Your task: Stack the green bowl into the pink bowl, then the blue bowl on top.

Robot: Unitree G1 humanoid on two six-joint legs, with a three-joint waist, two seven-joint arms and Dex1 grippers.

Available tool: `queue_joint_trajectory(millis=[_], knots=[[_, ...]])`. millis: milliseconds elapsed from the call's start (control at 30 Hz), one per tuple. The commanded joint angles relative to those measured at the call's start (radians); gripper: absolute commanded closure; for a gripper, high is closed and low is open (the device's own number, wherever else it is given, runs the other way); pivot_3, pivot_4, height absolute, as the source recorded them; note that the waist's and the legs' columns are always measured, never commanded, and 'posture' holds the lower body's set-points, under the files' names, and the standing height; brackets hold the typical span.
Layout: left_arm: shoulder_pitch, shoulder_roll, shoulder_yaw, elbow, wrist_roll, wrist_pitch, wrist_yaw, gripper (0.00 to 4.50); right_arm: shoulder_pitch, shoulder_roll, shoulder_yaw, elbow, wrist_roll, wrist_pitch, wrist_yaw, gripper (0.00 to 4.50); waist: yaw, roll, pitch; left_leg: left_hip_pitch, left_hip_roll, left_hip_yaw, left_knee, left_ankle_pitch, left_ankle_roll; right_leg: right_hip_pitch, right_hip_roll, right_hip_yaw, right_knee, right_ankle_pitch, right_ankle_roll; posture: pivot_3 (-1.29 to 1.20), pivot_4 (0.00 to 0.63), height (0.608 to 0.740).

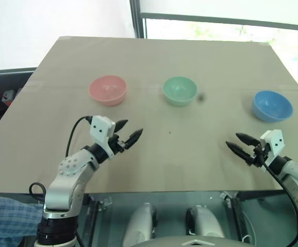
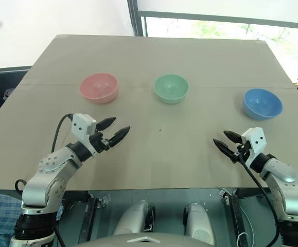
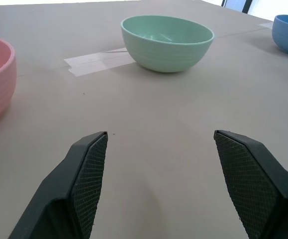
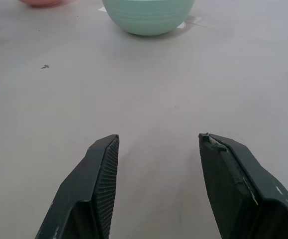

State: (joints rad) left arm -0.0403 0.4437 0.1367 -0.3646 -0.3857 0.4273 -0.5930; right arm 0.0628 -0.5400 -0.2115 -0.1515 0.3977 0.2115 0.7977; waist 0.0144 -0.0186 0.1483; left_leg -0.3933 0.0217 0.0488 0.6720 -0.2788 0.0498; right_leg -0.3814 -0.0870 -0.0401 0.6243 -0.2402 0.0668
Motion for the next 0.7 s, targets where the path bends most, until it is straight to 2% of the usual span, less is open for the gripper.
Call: queue_joint_trajectory(millis=[33, 700], knots=[[-0.010, 0.002, 0.000, -0.048, -0.018, -0.020, -0.003, 0.86, -0.001, -0.009, -0.018, -0.015, 0.006, -0.030, 0.005, 1.82, 0.000, 0.000, 0.000, 0.000, 0.000, 0.000, 0.000, 0.000, 0.000, 0.000, 0.000, 0.000, 0.000, 0.000, 0.000, 0.00, 0.150, 0.740], [-0.049, 0.001, -0.037, -0.030, -0.018, -0.003, 0.009, 0.86, 0.008, 0.008, -0.003, -0.029, 0.004, -0.048, -0.008, 1.82, 0.000, 0.000, 0.000, 0.000, 0.000, 0.000, 0.000, 0.000, 0.000, 0.000, 0.000, 0.000, 0.000, 0.000, 0.000, 0.00, 0.150, 0.740]])
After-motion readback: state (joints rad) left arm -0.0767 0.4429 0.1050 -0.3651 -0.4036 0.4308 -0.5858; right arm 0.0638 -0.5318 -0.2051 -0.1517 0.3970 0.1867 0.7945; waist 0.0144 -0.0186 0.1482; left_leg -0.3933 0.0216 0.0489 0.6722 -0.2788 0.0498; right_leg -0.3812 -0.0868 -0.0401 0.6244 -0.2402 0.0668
